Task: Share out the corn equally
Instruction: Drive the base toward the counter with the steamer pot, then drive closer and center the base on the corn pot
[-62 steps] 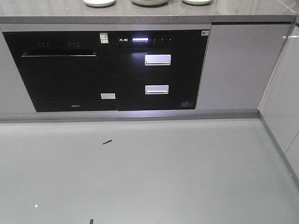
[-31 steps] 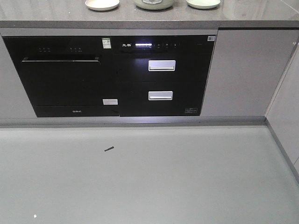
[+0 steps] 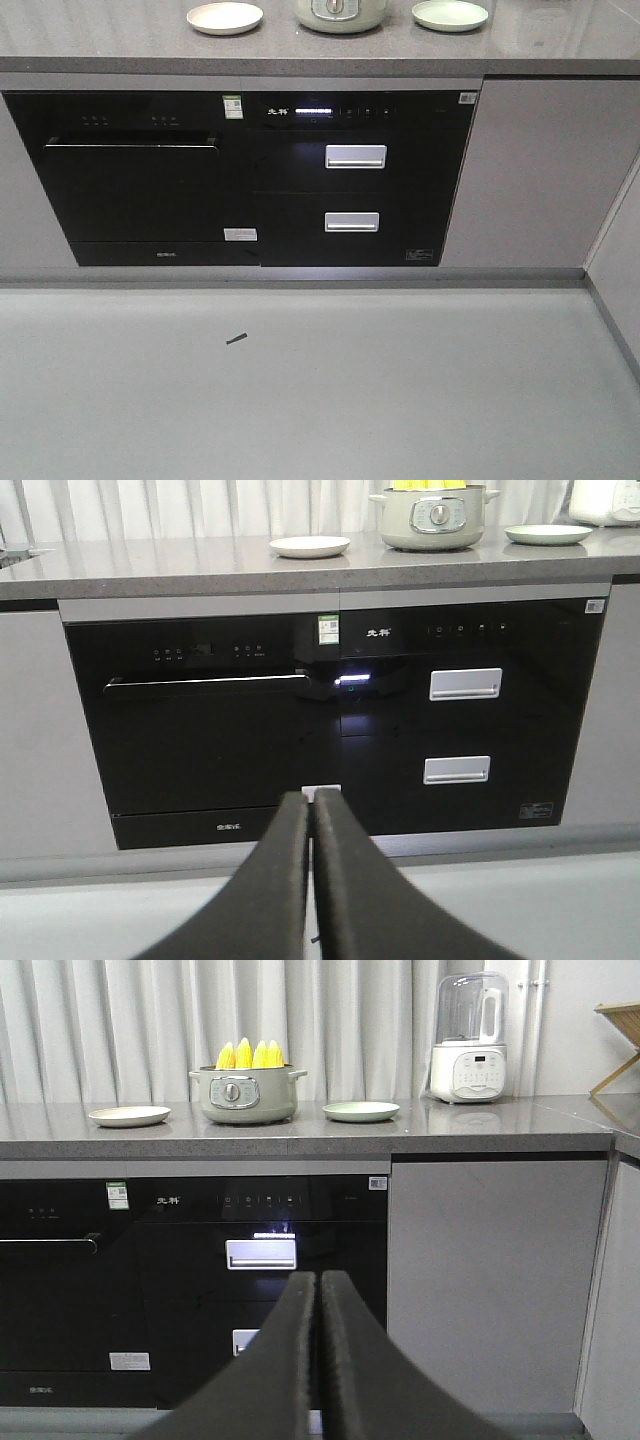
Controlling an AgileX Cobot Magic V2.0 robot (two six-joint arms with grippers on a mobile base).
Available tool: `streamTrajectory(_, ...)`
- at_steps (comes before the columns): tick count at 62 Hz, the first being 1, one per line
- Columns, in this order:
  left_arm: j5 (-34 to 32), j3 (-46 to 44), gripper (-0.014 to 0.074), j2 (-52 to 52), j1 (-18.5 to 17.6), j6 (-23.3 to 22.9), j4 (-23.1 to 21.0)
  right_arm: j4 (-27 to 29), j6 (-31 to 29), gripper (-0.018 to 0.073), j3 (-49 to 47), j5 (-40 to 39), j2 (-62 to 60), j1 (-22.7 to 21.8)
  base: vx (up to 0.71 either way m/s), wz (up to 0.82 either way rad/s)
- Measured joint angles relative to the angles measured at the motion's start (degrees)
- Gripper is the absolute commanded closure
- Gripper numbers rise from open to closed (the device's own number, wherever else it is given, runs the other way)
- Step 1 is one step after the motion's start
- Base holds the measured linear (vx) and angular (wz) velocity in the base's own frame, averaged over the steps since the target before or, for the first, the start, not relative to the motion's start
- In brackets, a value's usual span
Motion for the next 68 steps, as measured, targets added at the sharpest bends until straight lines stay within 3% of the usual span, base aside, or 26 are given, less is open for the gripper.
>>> streamTrajectory(68, 0.00, 0.00, 0.0603, 0.00, 0.00, 0.00, 0.00, 0.00, 0.00, 0.0561, 0.00, 0.00, 0.00, 0.00, 0.17, -0.03)
